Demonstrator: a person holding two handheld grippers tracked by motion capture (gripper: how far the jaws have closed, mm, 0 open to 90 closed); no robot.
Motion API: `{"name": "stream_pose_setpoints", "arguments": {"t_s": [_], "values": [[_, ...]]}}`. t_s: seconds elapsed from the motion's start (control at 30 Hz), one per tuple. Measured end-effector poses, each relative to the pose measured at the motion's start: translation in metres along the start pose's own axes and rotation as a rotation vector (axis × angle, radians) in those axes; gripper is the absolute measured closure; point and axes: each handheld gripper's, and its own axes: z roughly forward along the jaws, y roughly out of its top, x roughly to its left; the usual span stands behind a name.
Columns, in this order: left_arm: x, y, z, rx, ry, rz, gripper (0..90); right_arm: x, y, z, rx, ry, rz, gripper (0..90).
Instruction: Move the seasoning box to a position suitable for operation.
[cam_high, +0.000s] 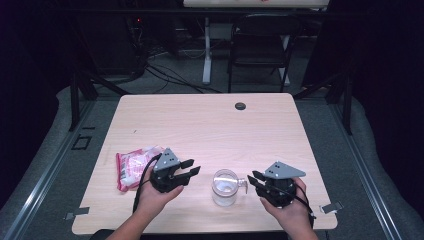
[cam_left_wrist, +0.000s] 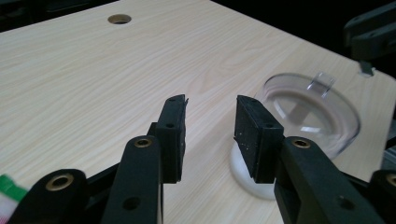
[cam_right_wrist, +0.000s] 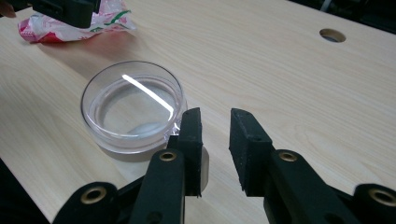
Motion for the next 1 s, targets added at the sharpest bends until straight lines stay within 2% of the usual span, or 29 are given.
{"name": "stream_pose_setpoints", "arguments": {"t_s": [0.07,0.1,0.13,0.2,0.23,0.27,0.3,0.33,0.4,0.43,0.47,0.5,0.53,0.57,0.6,0.67,0.8,0.87,1.0], "values": [[0.000,0.005,0.001,0.000,-0.001,-0.003,65.0,0.000,0.004,0.001,0.008,0.005,0.005,75.5],[-0.001,0.015,0.002,-0.008,-0.008,-0.029,67.5,-0.001,0.012,0.004,0.023,0.011,0.029,75.6],[-0.001,0.015,0.002,-0.008,-0.008,-0.029,68.7,-0.001,0.012,0.004,0.023,0.011,0.029,75.6],[-0.003,0.025,0.005,-0.010,-0.015,-0.037,70.1,-0.002,0.019,0.005,0.033,0.006,0.066,75.6],[-0.004,0.029,0.006,0.003,-0.020,-0.034,71.3,-0.003,0.023,0.006,0.035,0.008,0.080,75.6],[-0.008,0.034,0.009,0.016,-0.034,-0.013,74.0,-0.004,0.028,0.005,0.036,0.019,0.121,75.6],[-0.008,0.034,0.009,0.016,-0.034,-0.013,75.0,-0.004,0.028,0.005,0.036,0.019,0.121,75.6],[-0.012,0.034,0.012,0.031,-0.061,-0.009,76.1,-0.004,0.030,0.003,0.033,0.021,0.136,76.1],[-0.014,0.032,0.014,0.043,-0.077,-0.007,77.2,-0.003,0.030,0.002,0.031,0.016,0.139,76.8],[-0.018,0.028,0.018,0.074,-0.108,-0.002,79.3,-0.002,0.029,0.001,0.023,0.021,0.147,78.1],[-0.018,0.028,0.018,0.074,-0.108,-0.002,80.3,-0.002,0.029,0.001,0.023,0.021,0.147,78.1],[-0.021,0.022,0.018,0.085,-0.101,0.017,81.4,-0.001,0.026,0.003,0.028,0.026,0.153,79.1],[-0.021,0.022,0.018,0.085,-0.101,0.017,83.2,-0.001,0.026,0.003,0.028,0.026,0.153,79.1],[-0.022,0.015,0.018,0.098,-0.102,0.038,84.7,0.001,0.023,0.007,0.039,0.043,0.155,79.7],[-0.022,0.015,0.018,0.098,-0.102,0.038,85.7,0.001,0.023,0.007,0.039,0.043,0.155,79.7],[-0.020,0.008,0.018,0.104,-0.099,0.057,88.0,0.005,0.018,0.014,0.066,0.052,0.151,80.4],[-0.015,0.003,0.017,0.115,-0.121,0.026,89.4,0.008,0.014,0.020,0.087,0.055,0.147,80.4],[-0.015,0.002,0.017,0.113,-0.124,0.028,89.8,0.009,0.012,0.021,0.089,0.052,0.151,80.8],[-0.015,-0.002,0.020,0.145,-0.136,0.025,90.0,0.005,0.009,0.020,0.095,0.049,0.174,82.0]]}}
